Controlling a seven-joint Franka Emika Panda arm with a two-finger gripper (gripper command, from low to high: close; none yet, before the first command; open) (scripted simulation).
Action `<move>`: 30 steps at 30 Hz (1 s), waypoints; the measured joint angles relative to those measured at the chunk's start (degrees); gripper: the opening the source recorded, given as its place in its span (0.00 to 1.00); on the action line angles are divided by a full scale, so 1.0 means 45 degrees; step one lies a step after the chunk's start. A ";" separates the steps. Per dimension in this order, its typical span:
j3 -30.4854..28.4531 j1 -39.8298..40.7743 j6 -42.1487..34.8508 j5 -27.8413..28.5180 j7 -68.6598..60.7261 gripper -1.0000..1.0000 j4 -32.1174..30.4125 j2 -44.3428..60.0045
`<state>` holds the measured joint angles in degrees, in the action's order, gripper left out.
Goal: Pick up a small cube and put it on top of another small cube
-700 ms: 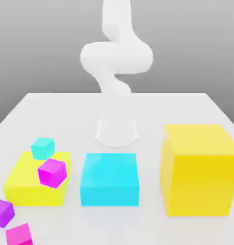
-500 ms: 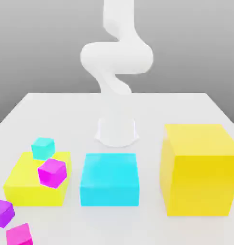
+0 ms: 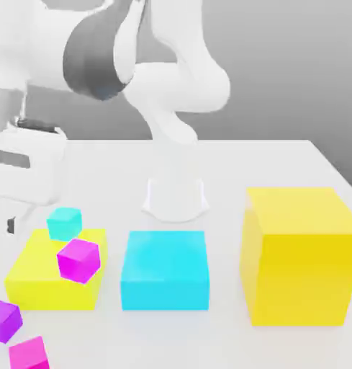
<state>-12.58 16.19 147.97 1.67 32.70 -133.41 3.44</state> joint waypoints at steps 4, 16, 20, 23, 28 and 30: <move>0.0060 0.0811 0.0603 -0.1068 -0.1294 0.50 -0.0059 0.1878; 0.1089 0.2484 0.2600 -0.2703 -0.2980 0.00 0.0339 0.5526; 0.1066 0.2486 0.2433 -0.2621 -0.2922 0.00 0.0288 0.5317; 0.0739 0.2250 0.1488 -0.2175 -0.2592 0.00 0.0004 0.4079; -0.0290 0.1766 0.0555 -0.0589 -0.0291 0.00 -0.1288 0.1820; -0.0579 0.1733 0.0228 0.0130 0.0808 0.00 -0.1871 0.0882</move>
<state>-15.19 23.99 149.00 2.26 36.34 -141.82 7.41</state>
